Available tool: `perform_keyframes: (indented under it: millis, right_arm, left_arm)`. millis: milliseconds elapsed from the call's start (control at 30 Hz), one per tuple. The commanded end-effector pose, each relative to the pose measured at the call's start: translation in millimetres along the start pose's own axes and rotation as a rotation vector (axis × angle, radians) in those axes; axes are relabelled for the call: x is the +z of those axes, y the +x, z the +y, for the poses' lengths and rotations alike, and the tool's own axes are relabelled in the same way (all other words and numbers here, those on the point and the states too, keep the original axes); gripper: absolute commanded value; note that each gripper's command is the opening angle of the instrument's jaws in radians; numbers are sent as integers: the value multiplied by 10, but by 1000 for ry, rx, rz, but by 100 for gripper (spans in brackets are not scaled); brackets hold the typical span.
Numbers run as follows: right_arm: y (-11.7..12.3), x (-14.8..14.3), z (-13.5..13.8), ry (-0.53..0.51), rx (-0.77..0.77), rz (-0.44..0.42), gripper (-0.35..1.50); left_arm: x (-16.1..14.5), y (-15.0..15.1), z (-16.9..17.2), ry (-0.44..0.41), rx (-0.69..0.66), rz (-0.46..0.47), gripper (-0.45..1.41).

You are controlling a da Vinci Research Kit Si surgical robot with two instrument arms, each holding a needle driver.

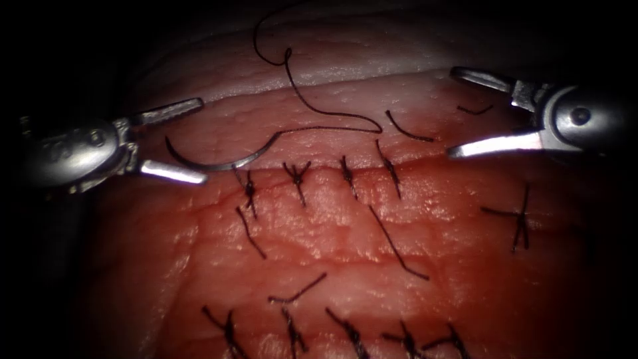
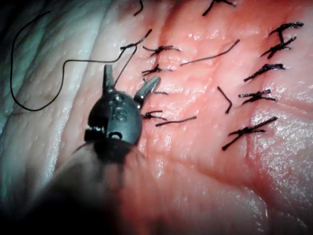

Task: Wound Closure
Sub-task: Wound closure complete

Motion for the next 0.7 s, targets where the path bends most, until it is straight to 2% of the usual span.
perform_keyframes:
  millis: [33, 200, 700]
  right_arm:
    - [-5, 11, -3, 4, -8, 7, 135]
    - [-7, 11, -7, 30, 0, -6, 136]
    - [-8, 14, -6, 32, -1, -7, 135]
  left_arm:
    - [6, -7, -5, 1, 9, -2, 39]
    - [12, -14, -4, 11, -3, -6, 46]
    - [17, -15, 0, 5, -23, 1, 46]
